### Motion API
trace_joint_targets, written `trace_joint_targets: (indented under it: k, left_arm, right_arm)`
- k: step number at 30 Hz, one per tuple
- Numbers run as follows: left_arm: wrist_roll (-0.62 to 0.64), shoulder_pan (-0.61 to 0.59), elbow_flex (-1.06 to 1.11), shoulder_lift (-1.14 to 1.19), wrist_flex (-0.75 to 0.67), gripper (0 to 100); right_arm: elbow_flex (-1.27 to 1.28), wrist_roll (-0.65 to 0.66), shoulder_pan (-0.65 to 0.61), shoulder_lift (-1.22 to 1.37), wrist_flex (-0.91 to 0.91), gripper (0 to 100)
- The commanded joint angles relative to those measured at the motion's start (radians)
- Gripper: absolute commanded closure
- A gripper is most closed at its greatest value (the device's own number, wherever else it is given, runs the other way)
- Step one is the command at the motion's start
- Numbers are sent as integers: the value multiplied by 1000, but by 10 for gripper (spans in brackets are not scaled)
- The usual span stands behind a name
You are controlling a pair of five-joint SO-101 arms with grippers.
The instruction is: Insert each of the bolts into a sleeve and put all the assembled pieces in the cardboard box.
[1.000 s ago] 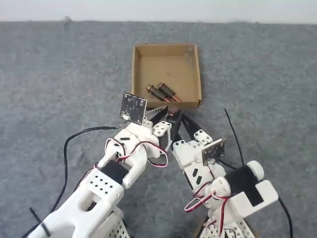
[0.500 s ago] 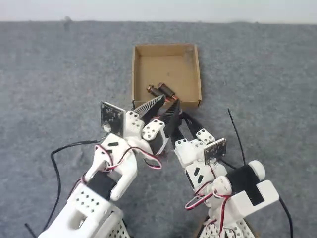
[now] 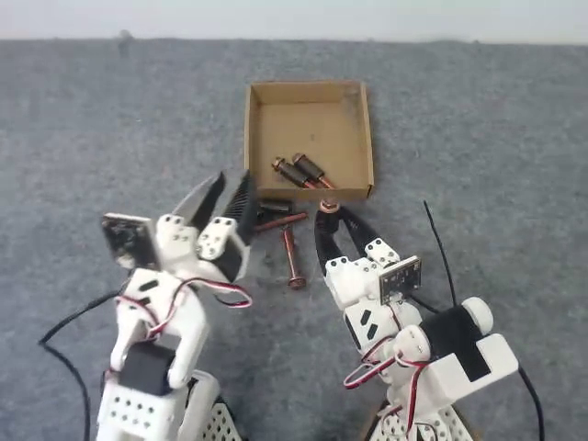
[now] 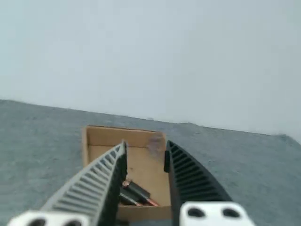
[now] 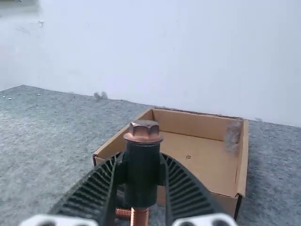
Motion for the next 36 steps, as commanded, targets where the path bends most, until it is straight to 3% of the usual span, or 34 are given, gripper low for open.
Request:
trace_joint_targets:
  k: [1, 8, 20, 27, 32, 36]
  left_arm:
    - [12, -80, -4, -126, 133, 874]
    - [11, -239, 2, -256, 331, 874]
    - [8, -387, 308, -245, 226, 874]
    - [6, -407, 305, -249, 397, 874]
    - [-77, -413, 305, -242, 431, 875]
    - [-114, -413, 305, -242, 445, 956]
  right_arm:
    - [15, -3, 13, 2, -21, 993]
    - [18, -3, 13, 4, -19, 993]
    - [-43, -3, 142, -5, -62, 993]
    - [-204, -2, 157, 2, -56, 993]
    - [-390, -2, 159, 2, 159, 993]
    - [-542, -2, 159, 2, 352, 993]
